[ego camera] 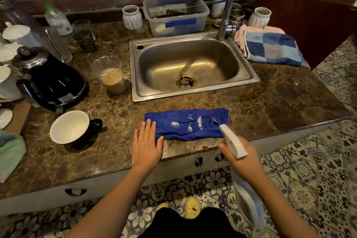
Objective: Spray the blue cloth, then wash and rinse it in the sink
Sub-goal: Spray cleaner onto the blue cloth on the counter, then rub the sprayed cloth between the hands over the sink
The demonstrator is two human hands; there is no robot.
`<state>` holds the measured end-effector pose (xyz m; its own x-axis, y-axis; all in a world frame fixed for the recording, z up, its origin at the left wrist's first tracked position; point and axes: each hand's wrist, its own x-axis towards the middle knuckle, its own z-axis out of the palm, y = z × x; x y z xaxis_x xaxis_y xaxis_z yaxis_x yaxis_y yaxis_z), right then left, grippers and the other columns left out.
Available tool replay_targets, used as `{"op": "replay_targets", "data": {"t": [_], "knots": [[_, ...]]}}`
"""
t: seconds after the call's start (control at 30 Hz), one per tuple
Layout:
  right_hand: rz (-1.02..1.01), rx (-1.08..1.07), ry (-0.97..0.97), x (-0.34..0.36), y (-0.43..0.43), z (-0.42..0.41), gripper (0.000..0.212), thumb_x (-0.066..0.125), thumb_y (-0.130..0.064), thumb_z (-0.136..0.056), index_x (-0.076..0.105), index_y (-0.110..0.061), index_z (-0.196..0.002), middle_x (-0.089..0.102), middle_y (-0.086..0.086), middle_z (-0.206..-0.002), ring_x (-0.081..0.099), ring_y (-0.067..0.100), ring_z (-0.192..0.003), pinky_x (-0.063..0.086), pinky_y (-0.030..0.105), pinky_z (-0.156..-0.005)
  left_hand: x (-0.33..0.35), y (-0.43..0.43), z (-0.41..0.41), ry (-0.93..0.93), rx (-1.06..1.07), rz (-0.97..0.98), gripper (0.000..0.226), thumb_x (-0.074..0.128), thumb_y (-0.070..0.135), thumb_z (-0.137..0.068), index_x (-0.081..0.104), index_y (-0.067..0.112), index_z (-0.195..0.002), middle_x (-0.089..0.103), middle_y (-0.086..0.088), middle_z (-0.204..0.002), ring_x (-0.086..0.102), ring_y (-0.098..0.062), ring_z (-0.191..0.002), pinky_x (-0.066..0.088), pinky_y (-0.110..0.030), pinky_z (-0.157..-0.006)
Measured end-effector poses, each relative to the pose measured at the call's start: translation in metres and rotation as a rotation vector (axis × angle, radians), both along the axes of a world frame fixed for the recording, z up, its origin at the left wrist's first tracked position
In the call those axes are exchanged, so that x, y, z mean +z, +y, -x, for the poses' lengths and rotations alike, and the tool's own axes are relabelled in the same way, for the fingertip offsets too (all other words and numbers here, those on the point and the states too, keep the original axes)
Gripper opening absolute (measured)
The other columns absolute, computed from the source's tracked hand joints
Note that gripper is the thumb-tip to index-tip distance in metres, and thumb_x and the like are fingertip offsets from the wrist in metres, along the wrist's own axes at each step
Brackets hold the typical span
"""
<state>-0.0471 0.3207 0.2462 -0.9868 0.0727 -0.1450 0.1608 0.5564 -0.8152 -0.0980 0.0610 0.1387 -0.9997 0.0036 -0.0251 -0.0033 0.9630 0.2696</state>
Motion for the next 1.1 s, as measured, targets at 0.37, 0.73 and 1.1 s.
{"op": "replay_targets", "data": {"t": [0.37, 0.73, 1.1], "knots": [[0.176, -0.245, 0.414, 0.088, 0.057, 0.072, 0.010, 0.058, -0.023, -0.088, 0.054, -0.032, -0.092, 0.062, -0.006, -0.086, 0.064, -0.005, -0.072, 0.051, 0.007, -0.064, 0.009, 0.000, 0.003, -0.036, 0.014, -0.092, 0.075, 0.016, 0.059, -0.088, 0.022, 0.014, -0.147, 0.016, -0.003, -0.158, 0.007, -0.017, -0.147, 0.000, -0.034, -0.118], [0.250, -0.385, 0.448, 0.071, 0.096, 0.137, 0.042, 0.062, -0.030, -0.086, 0.053, -0.005, -0.119, 0.061, 0.014, -0.110, 0.066, 0.009, -0.087, 0.054, 0.022, -0.083, 0.040, 0.022, 0.042, -0.020, 0.208, -0.101, 0.040, 0.046, 0.035, -0.093, 0.050, 0.007, -0.121, 0.047, -0.016, -0.129, 0.040, -0.031, -0.122, 0.036, -0.041, -0.100], [0.172, -0.343, 0.278, 0.047, 0.107, 0.127, 0.060, 0.065, -0.028, -0.084, 0.037, -0.008, -0.134, 0.046, 0.014, -0.134, 0.046, 0.021, -0.123, 0.041, 0.027, -0.096, 0.045, 0.023, 0.073, -0.131, -0.083, 0.126, 0.052, 0.051, 0.041, -0.089, 0.042, 0.018, -0.135, 0.049, -0.010, -0.127, 0.040, -0.028, -0.121, 0.028, -0.038, -0.104]]}}
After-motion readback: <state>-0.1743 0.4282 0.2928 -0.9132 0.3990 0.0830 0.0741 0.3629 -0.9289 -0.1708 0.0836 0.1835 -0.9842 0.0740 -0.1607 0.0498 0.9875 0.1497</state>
